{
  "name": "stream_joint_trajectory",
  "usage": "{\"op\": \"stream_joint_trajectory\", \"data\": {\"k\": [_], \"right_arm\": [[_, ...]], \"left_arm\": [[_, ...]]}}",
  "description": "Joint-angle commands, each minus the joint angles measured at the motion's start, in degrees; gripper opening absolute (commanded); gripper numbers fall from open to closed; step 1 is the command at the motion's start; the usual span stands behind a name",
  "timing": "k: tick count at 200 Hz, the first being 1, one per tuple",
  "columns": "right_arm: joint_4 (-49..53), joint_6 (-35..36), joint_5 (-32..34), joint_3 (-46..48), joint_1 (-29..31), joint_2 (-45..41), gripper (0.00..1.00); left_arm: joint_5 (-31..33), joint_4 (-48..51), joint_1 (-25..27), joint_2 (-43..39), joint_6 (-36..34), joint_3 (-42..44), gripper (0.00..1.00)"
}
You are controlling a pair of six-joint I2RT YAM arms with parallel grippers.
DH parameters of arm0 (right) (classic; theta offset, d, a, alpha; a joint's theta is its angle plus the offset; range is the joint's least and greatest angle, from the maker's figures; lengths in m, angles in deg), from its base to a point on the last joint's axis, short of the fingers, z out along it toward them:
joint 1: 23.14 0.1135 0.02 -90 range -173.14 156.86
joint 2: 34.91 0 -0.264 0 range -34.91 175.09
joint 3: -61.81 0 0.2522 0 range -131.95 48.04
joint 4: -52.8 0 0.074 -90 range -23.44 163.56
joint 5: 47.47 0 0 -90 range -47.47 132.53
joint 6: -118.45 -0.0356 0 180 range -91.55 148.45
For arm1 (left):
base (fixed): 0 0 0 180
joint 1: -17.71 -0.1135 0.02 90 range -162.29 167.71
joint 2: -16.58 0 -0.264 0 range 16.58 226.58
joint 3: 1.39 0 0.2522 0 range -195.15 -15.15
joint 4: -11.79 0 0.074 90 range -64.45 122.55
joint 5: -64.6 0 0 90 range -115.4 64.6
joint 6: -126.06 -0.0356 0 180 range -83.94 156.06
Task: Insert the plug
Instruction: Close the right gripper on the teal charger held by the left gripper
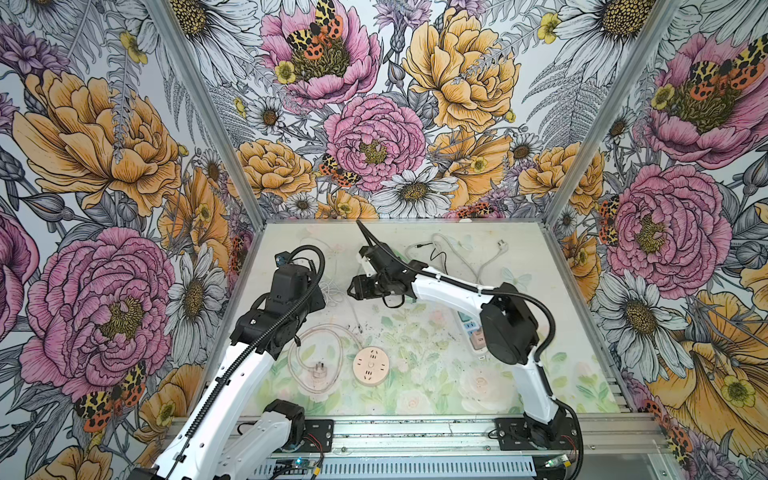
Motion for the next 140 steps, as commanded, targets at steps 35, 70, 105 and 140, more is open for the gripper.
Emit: {"op": "stream_joint_trajectory", "data": {"k": [35, 70, 105, 140], "right_arm": [[-2.2, 5.7, -5.5, 16.4, -4.7, -21.0, 0.56], [-2.3, 10.4, -12.6, 16.9, -6.0, -23.3, 0.57], [-3.5, 11.8, -19.8, 14.0, -5.8, -19.7, 0.57], [-3.7, 12.8, -22.0, 13.8, -5.9, -18.9, 0.56]], "left_arm": [[-16.5, -10.5, 0.7, 0.3, -9.2, 3.5, 0.34], [-14.0, -11.3, 8.3, -0.6, -12.2, 4.3, 0.34], [-13.9, -13.9, 14.8, -0.9, -13.1, 6.2, 0.36], [-11.4, -14.4, 18.4, -0.5, -14.0, 7.0, 0.36]]}}
